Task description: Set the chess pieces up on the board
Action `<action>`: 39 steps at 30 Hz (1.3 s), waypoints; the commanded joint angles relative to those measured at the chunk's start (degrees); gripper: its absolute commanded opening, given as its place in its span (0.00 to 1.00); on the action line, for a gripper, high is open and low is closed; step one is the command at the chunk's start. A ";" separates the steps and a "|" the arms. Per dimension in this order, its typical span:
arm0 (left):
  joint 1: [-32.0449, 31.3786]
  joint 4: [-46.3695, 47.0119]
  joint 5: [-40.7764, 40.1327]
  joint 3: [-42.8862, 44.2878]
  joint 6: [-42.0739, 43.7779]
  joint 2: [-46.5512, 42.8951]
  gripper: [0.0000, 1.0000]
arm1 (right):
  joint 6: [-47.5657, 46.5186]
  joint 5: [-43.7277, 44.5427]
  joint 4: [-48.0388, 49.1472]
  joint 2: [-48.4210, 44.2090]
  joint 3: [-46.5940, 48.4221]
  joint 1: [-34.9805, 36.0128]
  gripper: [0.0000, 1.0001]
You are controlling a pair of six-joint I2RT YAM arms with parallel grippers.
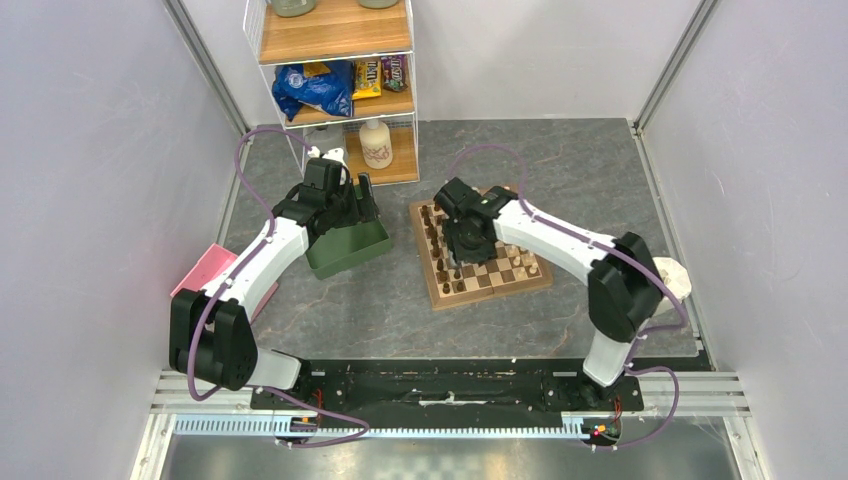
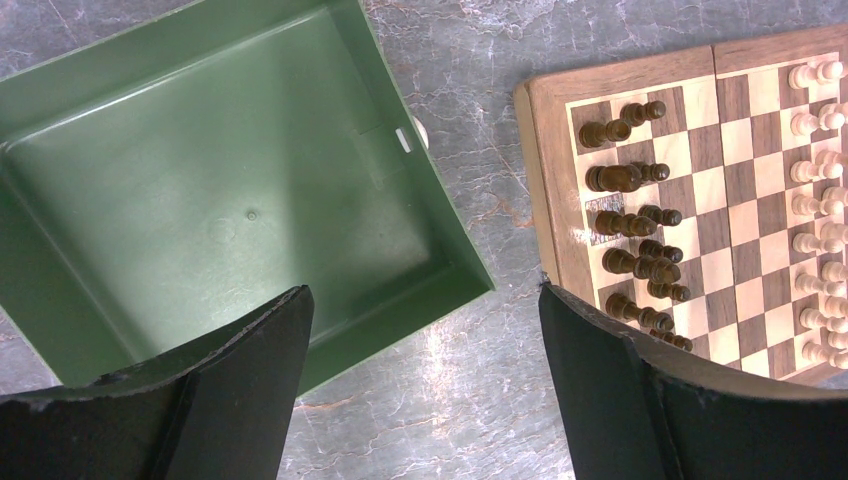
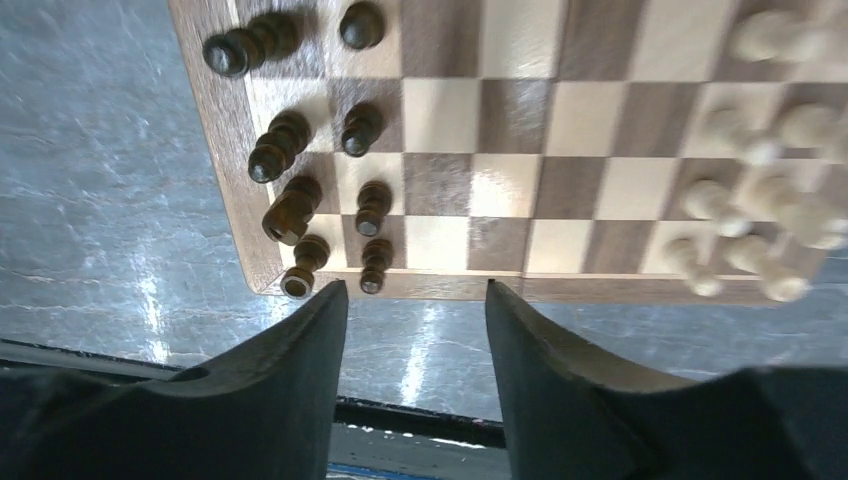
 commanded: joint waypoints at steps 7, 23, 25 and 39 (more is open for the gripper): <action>0.25 1.78 -0.95 0.77 -1.49 -0.87 0.94 | -1.81 15.53 0.85 -12.88 1.11 -13.61 0.75; 0.26 0.34 -10.70 2.49 -5.35 -0.40 0.95 | 1.30 10.85 7.82 -12.38 -0.17 -33.27 0.97; 0.25 0.55 -12.25 1.86 -5.95 -0.95 0.95 | 1.67 8.98 9.99 -12.13 -0.34 -34.94 0.97; 0.25 0.02 -18.63 3.82 -6.42 -1.65 0.95 | -6.16 5.62 18.63 -11.39 0.05 -35.50 0.97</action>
